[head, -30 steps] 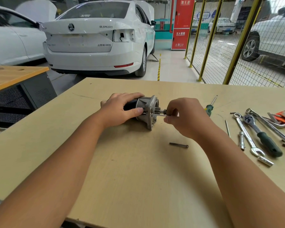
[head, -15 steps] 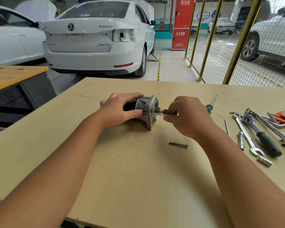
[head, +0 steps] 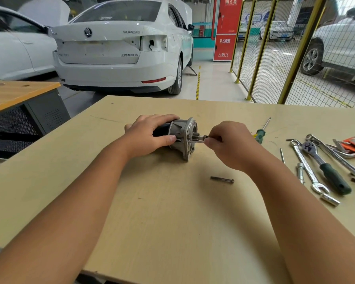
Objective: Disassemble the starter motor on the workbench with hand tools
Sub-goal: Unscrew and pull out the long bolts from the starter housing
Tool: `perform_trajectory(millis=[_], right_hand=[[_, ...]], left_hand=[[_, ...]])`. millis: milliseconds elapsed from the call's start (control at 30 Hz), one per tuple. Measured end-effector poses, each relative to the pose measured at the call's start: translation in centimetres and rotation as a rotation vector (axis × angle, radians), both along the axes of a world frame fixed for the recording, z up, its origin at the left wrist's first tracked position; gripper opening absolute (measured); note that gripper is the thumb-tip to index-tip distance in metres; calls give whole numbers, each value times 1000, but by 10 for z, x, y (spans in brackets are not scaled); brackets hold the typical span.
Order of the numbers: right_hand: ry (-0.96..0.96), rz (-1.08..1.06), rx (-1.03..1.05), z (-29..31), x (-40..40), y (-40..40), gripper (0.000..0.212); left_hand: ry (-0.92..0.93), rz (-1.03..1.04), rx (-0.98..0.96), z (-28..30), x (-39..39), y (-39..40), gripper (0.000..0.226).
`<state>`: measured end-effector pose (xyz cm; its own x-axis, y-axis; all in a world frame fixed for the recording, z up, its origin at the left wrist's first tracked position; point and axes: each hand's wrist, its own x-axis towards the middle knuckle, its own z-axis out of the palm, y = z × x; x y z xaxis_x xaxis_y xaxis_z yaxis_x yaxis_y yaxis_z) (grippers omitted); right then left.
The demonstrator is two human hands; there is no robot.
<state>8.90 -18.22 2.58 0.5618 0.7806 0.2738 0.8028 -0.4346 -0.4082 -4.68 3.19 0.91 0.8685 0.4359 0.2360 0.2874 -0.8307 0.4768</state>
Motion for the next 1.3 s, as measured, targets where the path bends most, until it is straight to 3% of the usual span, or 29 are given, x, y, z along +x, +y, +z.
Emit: perform_trajectory(millis=[133,233,400,567,700,933,1200,1300], right_hand=[[-64,-32,-31,-1,-5,0,9],[-115,-73,-60,-2,-8,-1,15],[87,2,32,-3,-7,0,14],[69,15,-50,-2,-6,2,38],[-17,-9,-32,-2,-7,3,14],[-133,-131,-11,-2,-13,2,10],[60,-5,76,-5,-9,3,16],[63,2,6,-4,-5,2,38]], left_hand=[[-2,-2,6,0,0,0,55],[-7,5,7,0,0,0,55],[-2,9,12,0,0,0,55],[2,9,9,1,0,-1,58],[7,12,10,2,0,-1,59],[5,18,1,2,0,-2,56],[4,23,6,2,-1,-3,58],[5,21,7,2,-1,-3,59]])
